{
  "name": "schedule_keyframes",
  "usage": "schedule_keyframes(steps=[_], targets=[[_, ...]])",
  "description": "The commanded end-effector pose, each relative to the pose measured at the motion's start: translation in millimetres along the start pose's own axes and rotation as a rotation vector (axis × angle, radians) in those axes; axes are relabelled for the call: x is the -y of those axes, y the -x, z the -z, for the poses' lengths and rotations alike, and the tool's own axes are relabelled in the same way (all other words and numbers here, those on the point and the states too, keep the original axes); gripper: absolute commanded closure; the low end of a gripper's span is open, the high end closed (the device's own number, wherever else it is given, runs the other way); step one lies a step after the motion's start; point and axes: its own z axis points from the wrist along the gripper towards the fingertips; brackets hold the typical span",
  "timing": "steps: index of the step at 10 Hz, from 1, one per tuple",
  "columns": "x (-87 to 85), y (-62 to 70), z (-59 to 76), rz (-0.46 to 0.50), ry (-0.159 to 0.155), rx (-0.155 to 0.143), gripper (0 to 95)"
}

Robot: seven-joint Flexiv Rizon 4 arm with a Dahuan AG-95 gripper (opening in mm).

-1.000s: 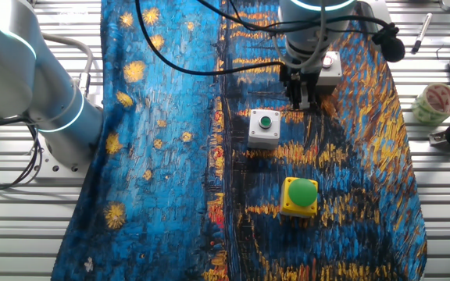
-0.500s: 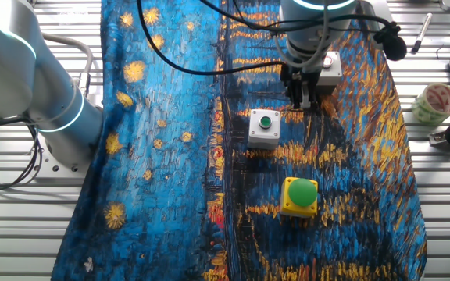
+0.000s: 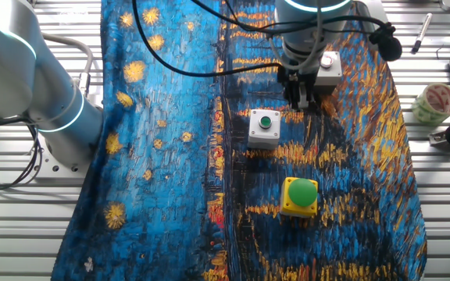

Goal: Press three buttons from left to right in sequence

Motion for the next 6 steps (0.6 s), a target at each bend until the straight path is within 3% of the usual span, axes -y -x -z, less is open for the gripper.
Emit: schedule_keyframes(steps=[1,6], targets=[[0.1,-0.5,0.2,-0.001,-0.002,0.002,76.0],[-2.3,-18.3,-4.9,-0.026,-0.002,0.021,76.0]])
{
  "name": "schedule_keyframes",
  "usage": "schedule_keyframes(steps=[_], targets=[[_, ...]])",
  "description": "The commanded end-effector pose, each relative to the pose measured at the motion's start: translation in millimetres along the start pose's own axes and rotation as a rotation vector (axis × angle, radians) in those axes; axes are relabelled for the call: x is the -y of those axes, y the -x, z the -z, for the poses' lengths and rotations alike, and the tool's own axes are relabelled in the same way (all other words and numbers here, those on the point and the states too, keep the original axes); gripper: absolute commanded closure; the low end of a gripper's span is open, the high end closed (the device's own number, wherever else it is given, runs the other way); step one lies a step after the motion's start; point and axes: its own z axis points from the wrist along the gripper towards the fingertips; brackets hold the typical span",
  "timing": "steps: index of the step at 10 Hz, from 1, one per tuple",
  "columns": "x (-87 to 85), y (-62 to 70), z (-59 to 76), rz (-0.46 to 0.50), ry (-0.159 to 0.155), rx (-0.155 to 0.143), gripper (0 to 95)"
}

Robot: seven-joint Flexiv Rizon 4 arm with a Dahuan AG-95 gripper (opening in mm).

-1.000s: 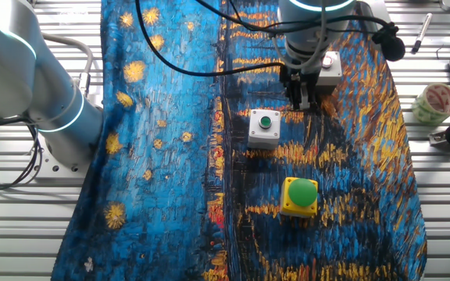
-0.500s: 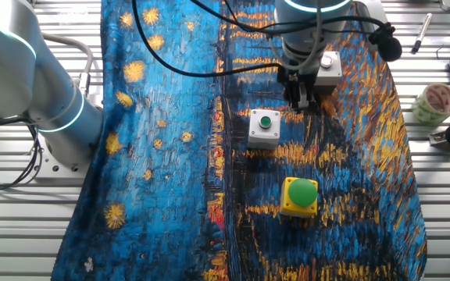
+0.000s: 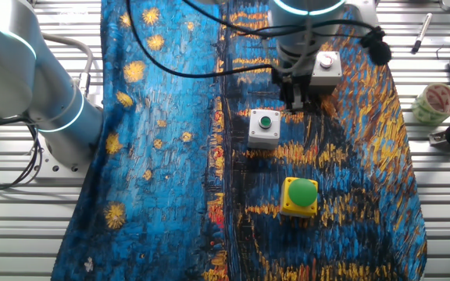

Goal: Press three buttons from left to right in sequence

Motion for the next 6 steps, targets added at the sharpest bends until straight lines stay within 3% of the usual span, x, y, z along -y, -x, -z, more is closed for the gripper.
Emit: schedule_keyframes(steps=[1,6], targets=[[-1.4,-9.7,-2.5,-0.004,-0.003,0.006,76.0],[0.6,-22.4,-2.2,0.011,0.003,0.012,76.0]])
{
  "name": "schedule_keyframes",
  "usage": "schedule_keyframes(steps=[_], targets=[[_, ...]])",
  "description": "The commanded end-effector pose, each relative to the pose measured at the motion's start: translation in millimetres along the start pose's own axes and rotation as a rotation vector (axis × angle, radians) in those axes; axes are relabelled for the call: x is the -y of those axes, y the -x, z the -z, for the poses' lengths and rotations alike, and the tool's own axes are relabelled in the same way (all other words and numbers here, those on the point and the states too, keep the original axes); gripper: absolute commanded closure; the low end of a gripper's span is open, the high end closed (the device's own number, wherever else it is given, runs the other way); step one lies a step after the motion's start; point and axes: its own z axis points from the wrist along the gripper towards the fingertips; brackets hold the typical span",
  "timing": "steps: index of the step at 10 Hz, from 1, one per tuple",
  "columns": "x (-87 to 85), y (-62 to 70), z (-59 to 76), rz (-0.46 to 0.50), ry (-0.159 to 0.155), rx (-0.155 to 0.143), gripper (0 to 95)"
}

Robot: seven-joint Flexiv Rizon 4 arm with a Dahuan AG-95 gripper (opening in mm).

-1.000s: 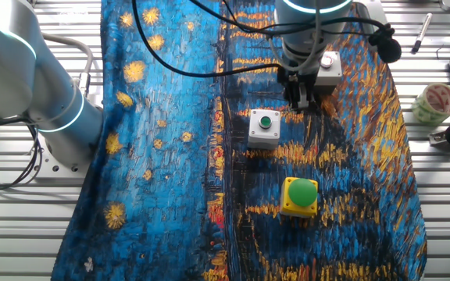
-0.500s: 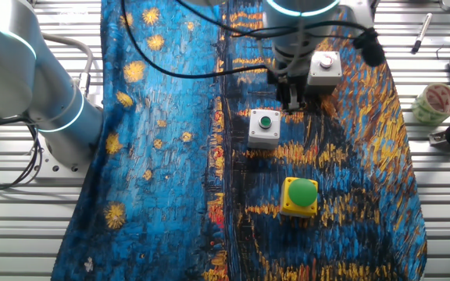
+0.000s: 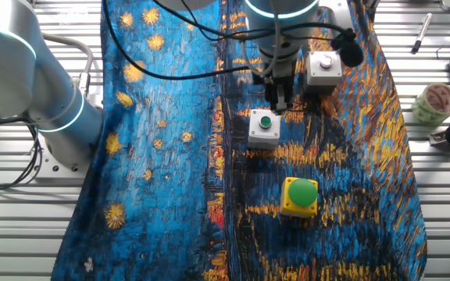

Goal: Press three buttons from left to right in sequence

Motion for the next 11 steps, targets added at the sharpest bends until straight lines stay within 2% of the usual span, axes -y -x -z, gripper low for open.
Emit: schedule_keyframes(steps=[1,3,6,11], targets=[[-0.1,-1.1,1.0,-0.008,0.0,-0.004,76.0],[0.3,-1.5,-0.9,-0.016,0.002,-0.001,76.0],[2.4,-3.5,-12.0,-0.014,0.002,0.019,76.0],[-1.7,-0.8,-16.0,-0.056,0.002,0.017,76.0]])
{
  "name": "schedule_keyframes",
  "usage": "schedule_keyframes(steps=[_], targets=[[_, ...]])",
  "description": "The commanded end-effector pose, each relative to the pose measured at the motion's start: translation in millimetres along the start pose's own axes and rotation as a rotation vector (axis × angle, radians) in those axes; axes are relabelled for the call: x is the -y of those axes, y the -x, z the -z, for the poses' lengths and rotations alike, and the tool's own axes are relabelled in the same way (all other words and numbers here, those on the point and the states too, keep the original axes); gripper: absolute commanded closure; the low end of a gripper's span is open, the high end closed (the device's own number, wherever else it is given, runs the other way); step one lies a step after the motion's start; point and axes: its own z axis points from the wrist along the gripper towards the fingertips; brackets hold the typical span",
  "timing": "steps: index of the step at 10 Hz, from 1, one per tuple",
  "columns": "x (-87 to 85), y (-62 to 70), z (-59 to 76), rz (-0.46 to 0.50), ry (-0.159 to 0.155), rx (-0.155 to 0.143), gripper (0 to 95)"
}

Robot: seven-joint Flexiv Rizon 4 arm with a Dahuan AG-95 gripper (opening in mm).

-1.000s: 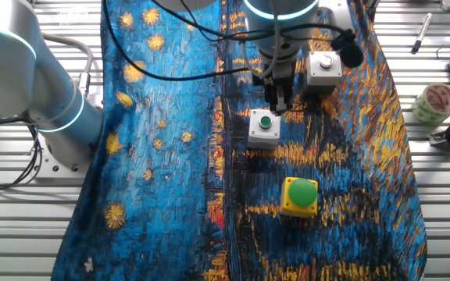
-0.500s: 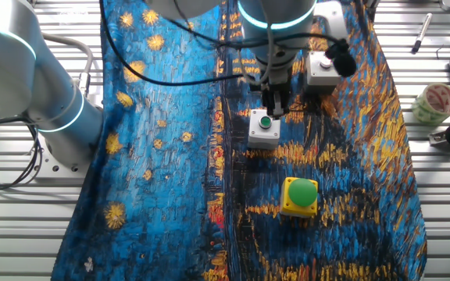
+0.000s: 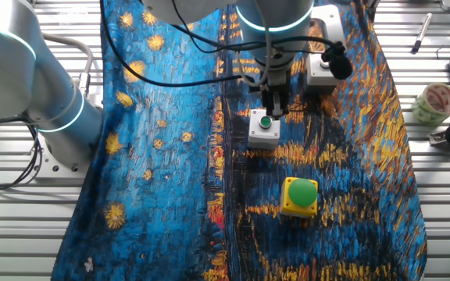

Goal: Press three buttons from left to right in sequence

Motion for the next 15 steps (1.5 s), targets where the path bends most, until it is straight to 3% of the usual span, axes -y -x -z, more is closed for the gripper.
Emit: schedule_keyframes(steps=[1,4,8,9,15], targets=[[-0.6,0.6,-1.0,-0.008,-0.003,0.012,76.0],[-0.6,0.4,-1.4,-0.013,-0.001,0.033,76.0],[-0.2,0.7,-3.2,0.008,0.007,0.032,76.0],[0.0,1.1,-3.4,0.009,0.01,0.032,95.0],[11.1,11.0,-2.7,0.026,0.029,0.032,95.0]])
